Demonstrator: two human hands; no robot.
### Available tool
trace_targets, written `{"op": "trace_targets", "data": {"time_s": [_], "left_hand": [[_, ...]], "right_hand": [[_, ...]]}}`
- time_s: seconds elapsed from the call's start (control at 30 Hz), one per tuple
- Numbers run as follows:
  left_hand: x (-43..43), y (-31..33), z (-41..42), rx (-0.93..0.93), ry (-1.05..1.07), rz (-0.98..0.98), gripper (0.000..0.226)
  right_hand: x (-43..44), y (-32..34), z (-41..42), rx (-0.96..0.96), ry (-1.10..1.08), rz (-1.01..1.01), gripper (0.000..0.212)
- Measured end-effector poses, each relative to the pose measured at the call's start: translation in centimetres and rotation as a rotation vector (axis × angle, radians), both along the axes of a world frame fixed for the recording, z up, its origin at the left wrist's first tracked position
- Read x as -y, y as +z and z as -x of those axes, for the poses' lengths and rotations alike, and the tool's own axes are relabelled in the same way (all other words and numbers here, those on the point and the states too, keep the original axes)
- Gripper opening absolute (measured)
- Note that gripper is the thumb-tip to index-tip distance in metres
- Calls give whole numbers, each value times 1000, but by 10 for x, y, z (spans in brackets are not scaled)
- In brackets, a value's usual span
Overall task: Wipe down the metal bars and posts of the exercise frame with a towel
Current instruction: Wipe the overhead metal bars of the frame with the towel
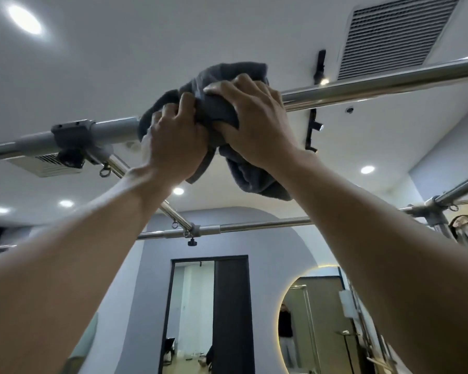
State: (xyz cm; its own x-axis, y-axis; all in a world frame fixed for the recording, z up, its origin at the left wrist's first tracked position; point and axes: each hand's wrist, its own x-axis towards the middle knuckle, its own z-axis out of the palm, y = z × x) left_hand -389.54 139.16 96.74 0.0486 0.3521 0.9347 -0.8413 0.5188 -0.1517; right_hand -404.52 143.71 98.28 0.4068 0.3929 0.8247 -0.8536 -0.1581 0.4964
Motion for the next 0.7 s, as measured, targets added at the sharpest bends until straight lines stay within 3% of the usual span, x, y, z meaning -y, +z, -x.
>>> {"op": "trace_targets", "data": {"time_s": [0.17,0.27,0.33,0.43,0.57,0.7], "left_hand": [[-2,16,-24,50,-50,-81,36],[1,21,-47,-69,-46,-168,25],[8,11,-57,-119,22,-125,31],[12,-6,-54,-50,56,-59,45],[0,5,-43,63,-7,-75,33],[8,14,-49,-30,30,-105,28]], "right_hand": [[-5,18,-23,105,55,-74,44],[2,20,-69,113,50,-171,43],[8,10,-84,53,10,-175,46],[7,0,-68,10,-25,-95,49],[7,7,-51,123,78,-74,48],[12,12,-76,121,75,-124,46]]}}
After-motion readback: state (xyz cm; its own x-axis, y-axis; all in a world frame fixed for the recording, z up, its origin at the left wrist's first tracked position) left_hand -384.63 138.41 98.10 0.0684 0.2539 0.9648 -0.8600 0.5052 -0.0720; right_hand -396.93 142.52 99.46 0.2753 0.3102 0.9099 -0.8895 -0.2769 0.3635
